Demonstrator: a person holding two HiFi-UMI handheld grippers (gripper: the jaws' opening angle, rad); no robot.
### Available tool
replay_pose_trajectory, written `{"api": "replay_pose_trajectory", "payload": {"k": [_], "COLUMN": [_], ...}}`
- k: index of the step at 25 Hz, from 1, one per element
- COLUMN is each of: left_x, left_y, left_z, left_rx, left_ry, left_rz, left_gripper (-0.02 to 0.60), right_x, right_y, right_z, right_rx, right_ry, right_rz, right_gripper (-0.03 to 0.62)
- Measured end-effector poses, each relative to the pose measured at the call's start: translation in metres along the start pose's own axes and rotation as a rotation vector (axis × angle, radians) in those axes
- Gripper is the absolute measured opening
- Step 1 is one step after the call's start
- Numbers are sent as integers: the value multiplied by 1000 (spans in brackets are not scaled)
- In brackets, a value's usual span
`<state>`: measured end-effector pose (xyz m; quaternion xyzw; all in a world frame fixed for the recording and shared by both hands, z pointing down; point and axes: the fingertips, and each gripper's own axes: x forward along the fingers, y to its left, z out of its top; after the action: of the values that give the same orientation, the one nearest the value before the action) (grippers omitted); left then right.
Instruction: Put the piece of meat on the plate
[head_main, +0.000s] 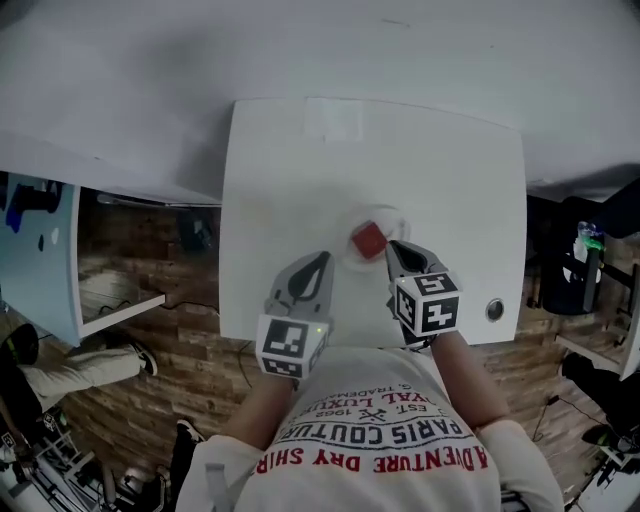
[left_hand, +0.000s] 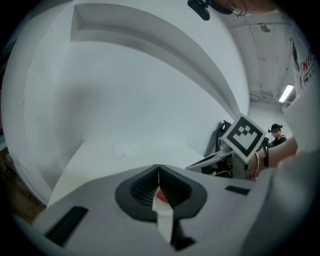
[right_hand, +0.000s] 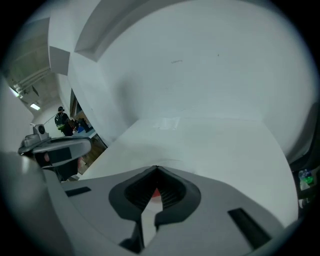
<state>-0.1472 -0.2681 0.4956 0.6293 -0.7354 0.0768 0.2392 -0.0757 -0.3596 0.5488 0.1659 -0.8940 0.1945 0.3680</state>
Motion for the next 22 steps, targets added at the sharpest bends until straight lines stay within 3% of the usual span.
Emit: {"api": "replay_pose_trajectory", "payload": {"k": [6, 13, 17, 22], "left_x": [-9, -25, -33, -40], "left_y": [-18, -35, -47, -51], "left_z": [41, 94, 121, 139], "left_rx": [34, 114, 171, 222], "left_ry": [-84, -198, -261, -298], "left_rz": [-42, -62, -85, -74], "left_gripper": [8, 8, 8, 8], "right_x": [-50, -116, -133, -145], "right_y": [17, 33, 33, 37], "right_z": [43, 88, 98, 109], "right_rx": [-58, -199, -193, -143], "right_ry": [-233, -473, -541, -598], "right_rz": [19, -39, -46, 18], "right_gripper": [12, 12, 12, 12]}}
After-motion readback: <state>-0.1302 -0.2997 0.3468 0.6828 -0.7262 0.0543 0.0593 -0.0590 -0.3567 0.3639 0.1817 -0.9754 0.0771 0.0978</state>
